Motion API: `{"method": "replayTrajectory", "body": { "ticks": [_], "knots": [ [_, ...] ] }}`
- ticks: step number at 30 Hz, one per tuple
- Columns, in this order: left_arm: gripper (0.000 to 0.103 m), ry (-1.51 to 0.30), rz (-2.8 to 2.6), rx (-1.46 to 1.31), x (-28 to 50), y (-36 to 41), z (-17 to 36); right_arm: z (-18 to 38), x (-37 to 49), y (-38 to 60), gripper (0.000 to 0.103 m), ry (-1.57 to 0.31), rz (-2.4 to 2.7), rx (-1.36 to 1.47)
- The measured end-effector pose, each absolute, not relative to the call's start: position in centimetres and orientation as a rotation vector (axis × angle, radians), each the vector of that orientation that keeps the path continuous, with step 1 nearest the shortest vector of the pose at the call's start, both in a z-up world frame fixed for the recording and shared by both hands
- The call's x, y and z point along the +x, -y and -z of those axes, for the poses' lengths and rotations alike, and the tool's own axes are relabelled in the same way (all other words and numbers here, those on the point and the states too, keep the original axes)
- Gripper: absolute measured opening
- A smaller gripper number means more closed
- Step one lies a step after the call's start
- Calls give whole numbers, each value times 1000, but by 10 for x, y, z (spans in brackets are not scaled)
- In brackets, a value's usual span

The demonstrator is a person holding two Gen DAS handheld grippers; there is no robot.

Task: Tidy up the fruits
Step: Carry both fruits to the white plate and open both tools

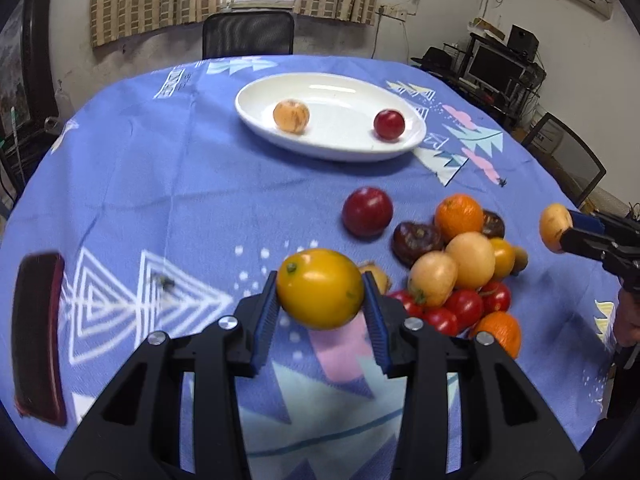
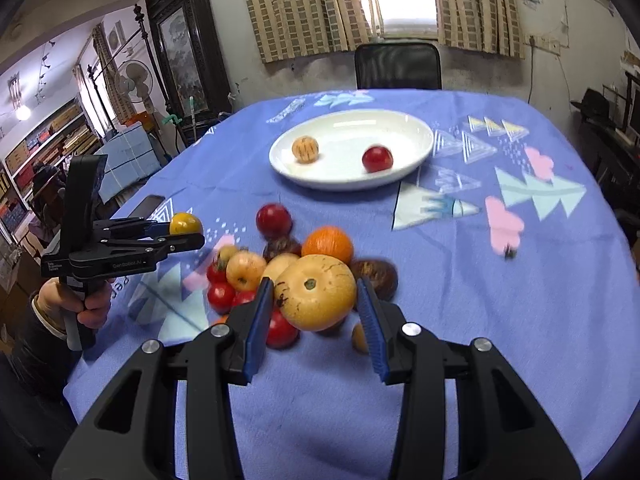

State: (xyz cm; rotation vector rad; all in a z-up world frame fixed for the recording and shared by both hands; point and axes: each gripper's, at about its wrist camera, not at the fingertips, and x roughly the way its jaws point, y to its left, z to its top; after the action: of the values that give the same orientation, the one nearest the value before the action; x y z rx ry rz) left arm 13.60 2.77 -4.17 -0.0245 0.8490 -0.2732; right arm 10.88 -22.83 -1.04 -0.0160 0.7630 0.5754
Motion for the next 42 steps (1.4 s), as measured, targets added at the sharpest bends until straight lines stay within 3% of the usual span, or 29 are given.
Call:
{"method": "replayTrajectory", "body": {
  "ticks": [13,21,29,36,39,42],
  "knots": [
    [41,-786,291,-10,265,-3,-10,1,259,180,43,-808,-553,2],
    [41,-864,258,-37,362,-12,2,23,296,152,43,-859,-546,-44],
    [42,-929,219,-2,397,-4,28,40,305,140,44,-896,-554,-72],
    [82,-812,208,17,353,-11,-12,6,279,156,49,-827,-586,-68],
    [95,-756,223,18,311,-12,-30,-10,253,172,55,-779,-586,-73],
    [98,-718,252,8,265,-13,-39,-12,224,190,58,-769,-578,-68]
  ]
}}
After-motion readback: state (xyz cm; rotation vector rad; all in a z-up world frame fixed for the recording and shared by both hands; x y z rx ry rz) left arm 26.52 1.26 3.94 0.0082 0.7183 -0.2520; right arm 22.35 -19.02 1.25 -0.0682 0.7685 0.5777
